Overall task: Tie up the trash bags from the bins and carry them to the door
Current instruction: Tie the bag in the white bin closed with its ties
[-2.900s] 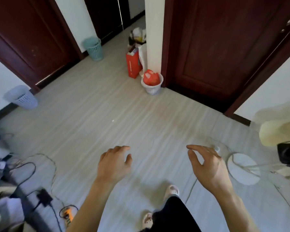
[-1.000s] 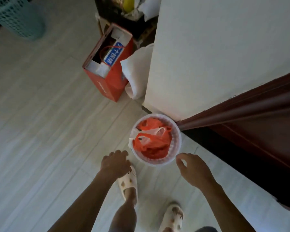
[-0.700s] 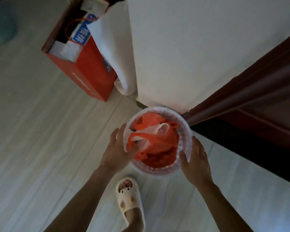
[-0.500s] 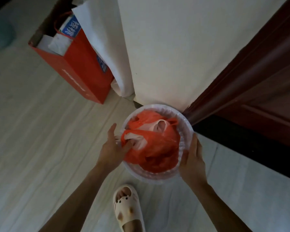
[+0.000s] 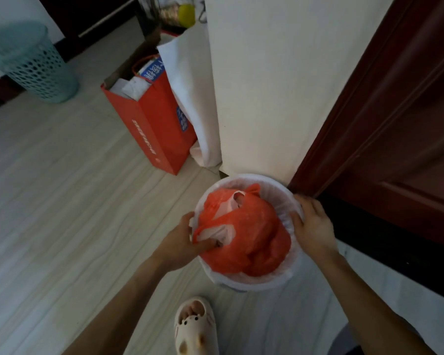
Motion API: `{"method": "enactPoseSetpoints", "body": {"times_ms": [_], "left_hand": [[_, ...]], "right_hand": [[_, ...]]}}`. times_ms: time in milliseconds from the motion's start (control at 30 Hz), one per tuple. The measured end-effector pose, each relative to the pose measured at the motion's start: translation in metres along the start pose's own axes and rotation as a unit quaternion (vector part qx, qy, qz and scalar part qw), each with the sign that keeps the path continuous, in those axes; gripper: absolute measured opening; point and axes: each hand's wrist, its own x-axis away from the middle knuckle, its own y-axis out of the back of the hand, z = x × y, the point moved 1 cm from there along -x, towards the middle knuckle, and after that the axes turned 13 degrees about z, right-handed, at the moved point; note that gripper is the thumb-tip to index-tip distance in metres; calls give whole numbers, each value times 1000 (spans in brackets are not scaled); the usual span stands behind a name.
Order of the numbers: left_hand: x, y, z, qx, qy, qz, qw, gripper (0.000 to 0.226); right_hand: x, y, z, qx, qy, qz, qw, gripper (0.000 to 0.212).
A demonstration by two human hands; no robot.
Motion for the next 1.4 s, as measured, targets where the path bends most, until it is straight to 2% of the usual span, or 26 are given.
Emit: {"method": "enactPoseSetpoints", "body": {"times_ms": [100, 233, 333, 433, 467, 500, 567, 600, 667, 733, 800, 867, 933, 1000, 1067, 1167, 1267, 1300, 1333, 1400], "left_hand": [[8, -3, -9, 5, -28, 7, 1000, 81], [0, -2, -14, -8, -34, -15, 999, 93], [-5, -8, -9, -11, -16, -44, 999, 97], [-10, -12, -3, -42, 30, -64, 997, 97], [-10, -15, -3, -43, 33, -73, 996, 94], [-10, -17, -3, -41, 31, -86, 995, 92], [-9, -23, -5, -48, 12, -113, 992, 99], [-9, -25, -7, -70, -8, -128, 989, 102], [-9, -28, -15, -179, -74, -155, 969, 97], [-12, -30, -26, -311, -146, -154, 927, 85], [-17, -37, -36, -407, -187, -117, 887, 74], [-24, -48, -41, -469, -180, -65, 862, 79], [-28, -60, -43, -497, -147, -25, 855, 90], [-30, -70, -44, -496, -123, -9, 860, 94], [-26, -74, -45, -479, -151, -32, 864, 94], [-26, -72, -41, -485, -212, -73, 845, 88], [-24, -74, -36, -518, -221, -56, 824, 66], [-23, -77, -35, -520, -223, -48, 823, 62], [-20, -79, -36, -522, -223, -45, 822, 62], [-16, -83, -41, -499, -216, -56, 837, 67]], "right_hand": [[-2, 3, 0, 6, -20, -29, 999, 38], [8, -3, -1, -62, -53, -32, 996, 34], [22, -2, -2, -159, -150, 19, 976, 41], [38, -8, -4, -243, -206, 47, 947, 49], [40, -12, -5, -308, -228, 49, 922, 52], [41, -15, -4, -397, -261, 62, 878, 56], [43, -20, -5, -546, -331, 108, 762, 57], [44, -22, -8, -579, -349, 136, 724, 56], [46, -28, -16, -594, -368, 202, 686, 58], [53, -36, -28, -609, -370, 242, 659, 57], [59, -40, -31, -637, -362, 238, 637, 40], [66, -35, -23, -647, -357, 229, 634, 30], [71, -33, -23, -640, -357, 191, 653, 20], [77, -27, -20, -651, -347, 172, 653, 24], [85, -22, -15, -661, -332, 164, 652, 33], [97, -20, -11, -679, -304, 127, 656, 34], [103, -22, -8, -675, -271, 92, 680, 26], [104, -22, -8, -679, -272, 86, 677, 23], [105, -23, -8, -697, -278, 86, 655, 21], [108, -25, -7, -749, -286, 93, 590, 18]]}}
